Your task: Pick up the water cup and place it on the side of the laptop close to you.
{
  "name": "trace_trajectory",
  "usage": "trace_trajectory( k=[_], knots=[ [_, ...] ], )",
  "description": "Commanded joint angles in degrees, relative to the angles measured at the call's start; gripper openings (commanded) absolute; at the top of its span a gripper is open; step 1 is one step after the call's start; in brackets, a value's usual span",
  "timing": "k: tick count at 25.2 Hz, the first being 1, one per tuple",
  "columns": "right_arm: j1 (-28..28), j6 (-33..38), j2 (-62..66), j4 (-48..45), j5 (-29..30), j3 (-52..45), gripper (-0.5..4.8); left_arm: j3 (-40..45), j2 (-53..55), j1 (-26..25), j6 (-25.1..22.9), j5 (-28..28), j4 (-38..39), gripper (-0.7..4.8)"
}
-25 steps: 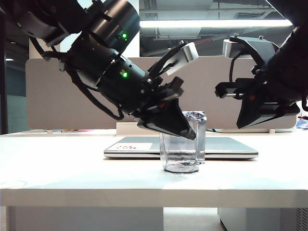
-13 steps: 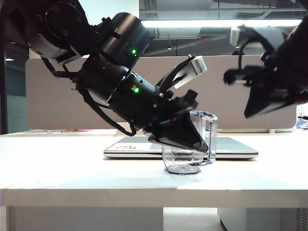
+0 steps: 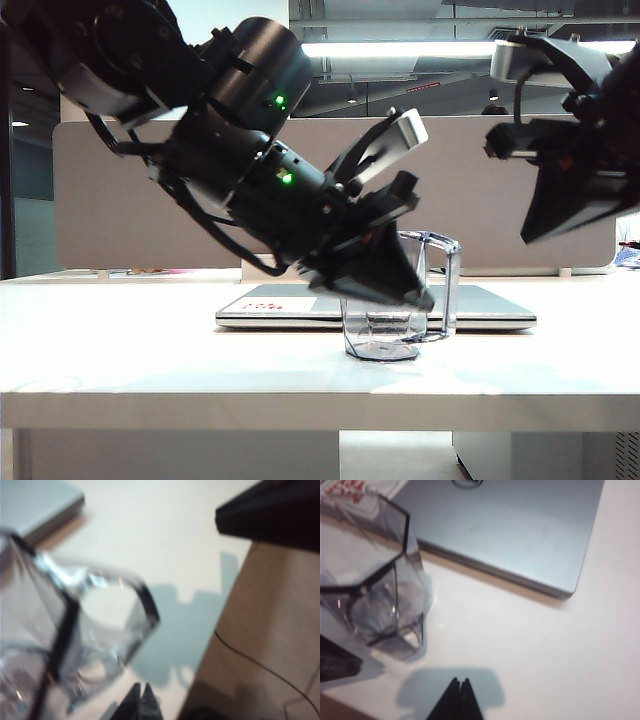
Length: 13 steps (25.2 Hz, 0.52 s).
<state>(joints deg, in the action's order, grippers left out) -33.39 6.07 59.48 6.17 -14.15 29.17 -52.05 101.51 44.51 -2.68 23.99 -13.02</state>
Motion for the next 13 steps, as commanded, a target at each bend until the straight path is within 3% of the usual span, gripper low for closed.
trace_trajectory(
  k=[1, 4, 10, 13],
  knots=[
    [-0.11, 1.88, -0.15, 2.69, 3.23, 0.24, 0.90, -0.07, -3.63, 0.39, -2.01, 0.20, 11.47, -0.06],
    [-0.11, 2.34, -0.11, 2.45, 5.62, 0.24, 1.54, -0.07, -7.02, 0.39, -2.29, -1.25, 16.55, -0.06],
    [-0.11, 3.10, 0.35, -0.15, 7.96, 0.15, 1.62, -0.07, -14.08, 0.39, -3.13, -6.43, 21.88, -0.06],
    [-0.15, 5.16, 1.95, -3.61, 9.99, -0.68, 2.97, -0.07, -19.08, 0.39, -3.10, -10.84, 24.85, -0.06]
  ],
)
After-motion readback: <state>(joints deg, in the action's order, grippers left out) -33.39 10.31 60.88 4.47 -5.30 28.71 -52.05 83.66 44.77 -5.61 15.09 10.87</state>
